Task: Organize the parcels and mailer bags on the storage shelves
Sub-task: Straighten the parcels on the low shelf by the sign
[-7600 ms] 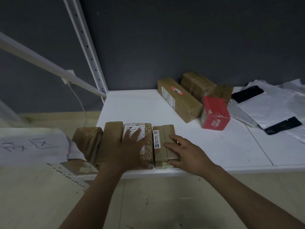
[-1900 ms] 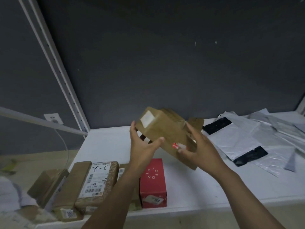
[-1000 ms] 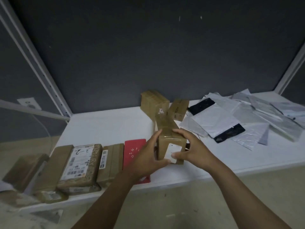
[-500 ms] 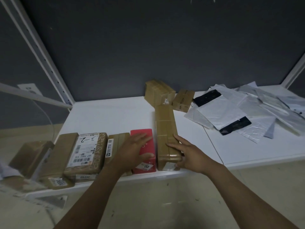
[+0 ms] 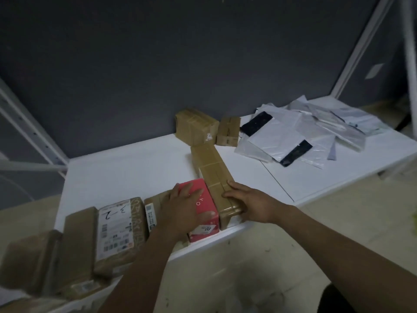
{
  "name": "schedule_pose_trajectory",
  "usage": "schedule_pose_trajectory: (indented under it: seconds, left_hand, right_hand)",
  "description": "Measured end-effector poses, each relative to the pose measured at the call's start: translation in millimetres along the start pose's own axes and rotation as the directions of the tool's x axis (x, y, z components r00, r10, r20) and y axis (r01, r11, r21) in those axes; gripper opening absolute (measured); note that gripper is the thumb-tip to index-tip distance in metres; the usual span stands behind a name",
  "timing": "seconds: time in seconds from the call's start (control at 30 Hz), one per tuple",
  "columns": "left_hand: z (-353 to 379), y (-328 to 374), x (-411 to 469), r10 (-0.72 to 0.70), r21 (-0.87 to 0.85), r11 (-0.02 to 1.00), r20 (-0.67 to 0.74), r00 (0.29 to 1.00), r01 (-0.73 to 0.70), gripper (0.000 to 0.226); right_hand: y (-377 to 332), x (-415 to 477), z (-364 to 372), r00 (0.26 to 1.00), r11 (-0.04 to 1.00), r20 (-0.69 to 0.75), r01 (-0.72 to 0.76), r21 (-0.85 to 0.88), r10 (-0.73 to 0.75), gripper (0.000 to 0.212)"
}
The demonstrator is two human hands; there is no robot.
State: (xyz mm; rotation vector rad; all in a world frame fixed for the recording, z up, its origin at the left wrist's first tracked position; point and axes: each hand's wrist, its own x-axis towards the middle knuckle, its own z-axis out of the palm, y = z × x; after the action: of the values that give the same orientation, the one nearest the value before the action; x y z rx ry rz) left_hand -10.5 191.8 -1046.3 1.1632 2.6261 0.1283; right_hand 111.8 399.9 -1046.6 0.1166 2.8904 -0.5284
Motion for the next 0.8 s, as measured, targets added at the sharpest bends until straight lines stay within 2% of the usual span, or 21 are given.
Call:
schedule_pose_trajectory:
  seconds: [0.13, 0.3, 0.37, 0.43, 0.5, 0.63, 0.8]
  left_hand:
    - [-12.2, -0.9, 5.4, 0.054, -0.013, 0.998, 0.026, 0.998, -0.054, 0.086]
    - [-21.2, 6.9, 13.1, 0.062, -0.028, 0.998, 0.007, 0.998, -0.062, 0.081]
    - [-27.0, 13.9, 27.9, 0.013, -0.061, 0.998, -0.067, 0.998, -0.017, 0.075]
    - [-32.8, 23.3, 44.9, -0.049, -0.076, 0.996, -0.148, 0.988, 0.038, 0.070]
    - [-35.4, 34.8, 63.3, -0.099, -0.087, 0.993, -0.198, 0.975, 0.083, 0.066]
    - [-39.8, 57.7, 104.0, -0.179, -0.046, 0.984, -0.247, 0.952, 0.173, 0.061]
    - [-50.4, 96.8, 151.4, -0.361, -0.018, 0.927, -0.320, 0.876, 0.376, 0.044]
  right_hand:
    - [-8.8, 1.8, -3.2, 0.997, 0.997, 0.030, -0.075, -0.030, 0.076, 0.090]
    - [-9.0, 3.6, -8.0, 0.995, 0.999, 0.098, -0.023, -0.024, 0.025, 0.084]
    - [-0.7, 6.3, -23.9, 0.998, 0.999, 0.061, 0.002, 0.037, -0.004, 0.074]
    - [14.7, 15.1, -40.1, 0.998, 0.997, -0.055, 0.008, 0.079, -0.004, 0.064]
    - [40.2, 26.3, -53.1, 0.988, 0.999, -0.154, -0.006, 0.036, 0.011, 0.055]
    - [101.2, 53.6, -80.7, 0.993, 0.982, -0.103, 0.031, -0.184, -0.050, 0.051]
    - [167.8, 80.1, -118.1, 0.982, 0.968, -0.121, 0.113, -0.223, -0.143, 0.048]
